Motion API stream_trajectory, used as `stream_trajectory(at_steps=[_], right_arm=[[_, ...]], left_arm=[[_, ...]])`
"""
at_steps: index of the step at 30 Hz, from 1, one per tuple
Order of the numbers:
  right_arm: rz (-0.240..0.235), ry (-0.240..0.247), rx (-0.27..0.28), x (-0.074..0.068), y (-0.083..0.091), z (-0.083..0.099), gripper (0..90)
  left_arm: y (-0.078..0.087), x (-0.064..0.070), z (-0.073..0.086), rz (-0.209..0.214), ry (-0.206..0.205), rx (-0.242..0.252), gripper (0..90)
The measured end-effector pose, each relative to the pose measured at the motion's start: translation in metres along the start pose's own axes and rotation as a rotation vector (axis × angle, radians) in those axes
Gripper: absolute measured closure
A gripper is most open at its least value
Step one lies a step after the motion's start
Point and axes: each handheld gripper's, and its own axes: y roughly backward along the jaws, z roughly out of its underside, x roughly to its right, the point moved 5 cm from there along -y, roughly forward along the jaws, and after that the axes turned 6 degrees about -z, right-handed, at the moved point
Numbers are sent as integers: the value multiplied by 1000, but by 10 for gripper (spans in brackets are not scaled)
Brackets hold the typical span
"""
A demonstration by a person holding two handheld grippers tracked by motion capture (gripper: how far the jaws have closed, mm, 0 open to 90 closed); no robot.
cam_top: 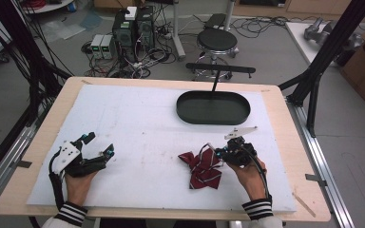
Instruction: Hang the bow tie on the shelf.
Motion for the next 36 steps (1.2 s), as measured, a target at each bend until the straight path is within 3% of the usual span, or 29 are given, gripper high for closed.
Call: stream_trajectory(at_steps=[3, 10, 26, 36], right_arm=[[-3, -12, 65, -1, 5, -5, 878], [52, 30, 222, -6, 20, -21, 878], [79, 59, 380, -14, 39, -46, 880], [113, 68, 439, -16, 48, -68, 880]], left_arm=[[0, 0, 0, 1, -2, 0, 151], [0, 0, 0, 0, -1, 0, 151], [0, 0, 0, -1, 4, 1, 151], [0, -1, 0, -2, 1, 1, 151]])
